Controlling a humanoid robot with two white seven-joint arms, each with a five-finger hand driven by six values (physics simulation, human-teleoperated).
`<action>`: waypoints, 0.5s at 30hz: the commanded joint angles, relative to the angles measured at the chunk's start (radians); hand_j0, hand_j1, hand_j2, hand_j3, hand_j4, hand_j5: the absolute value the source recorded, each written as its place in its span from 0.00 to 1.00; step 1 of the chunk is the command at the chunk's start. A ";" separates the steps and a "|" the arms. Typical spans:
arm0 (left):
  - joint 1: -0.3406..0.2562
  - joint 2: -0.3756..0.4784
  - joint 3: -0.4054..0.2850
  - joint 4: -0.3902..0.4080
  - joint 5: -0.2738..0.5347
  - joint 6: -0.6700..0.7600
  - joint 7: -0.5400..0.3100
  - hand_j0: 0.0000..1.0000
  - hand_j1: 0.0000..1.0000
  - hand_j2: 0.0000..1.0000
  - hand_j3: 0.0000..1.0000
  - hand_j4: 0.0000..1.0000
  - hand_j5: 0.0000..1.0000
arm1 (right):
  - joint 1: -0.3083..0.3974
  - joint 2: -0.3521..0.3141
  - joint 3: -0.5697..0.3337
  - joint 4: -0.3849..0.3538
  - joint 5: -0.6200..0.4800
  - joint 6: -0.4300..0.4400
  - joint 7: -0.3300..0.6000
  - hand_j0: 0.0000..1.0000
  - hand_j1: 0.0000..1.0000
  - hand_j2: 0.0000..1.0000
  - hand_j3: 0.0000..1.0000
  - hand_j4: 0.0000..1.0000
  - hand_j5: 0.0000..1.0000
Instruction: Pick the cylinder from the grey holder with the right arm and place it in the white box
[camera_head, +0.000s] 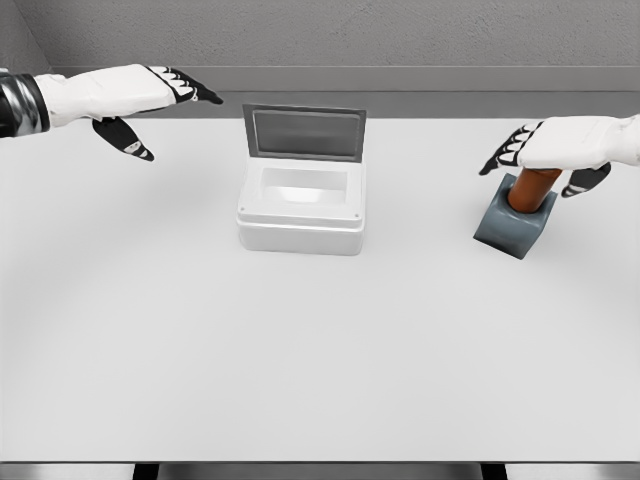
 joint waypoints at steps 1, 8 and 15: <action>0.000 -0.001 0.001 0.002 0.005 0.002 0.000 1.00 1.00 1.00 1.00 1.00 1.00 | 0.000 0.000 0.000 0.002 0.009 0.002 0.000 0.77 0.77 0.77 0.77 0.77 0.77; -0.002 -0.005 0.001 0.004 -0.003 0.002 -0.001 1.00 1.00 1.00 1.00 1.00 1.00 | -0.002 0.000 0.012 -0.003 0.013 0.002 0.000 0.73 0.73 0.73 0.73 0.73 0.73; -0.002 -0.005 0.001 0.004 -0.003 0.002 0.000 1.00 1.00 1.00 1.00 1.00 1.00 | -0.003 -0.003 0.012 -0.003 0.015 0.002 0.000 0.63 0.63 0.63 0.63 0.63 0.63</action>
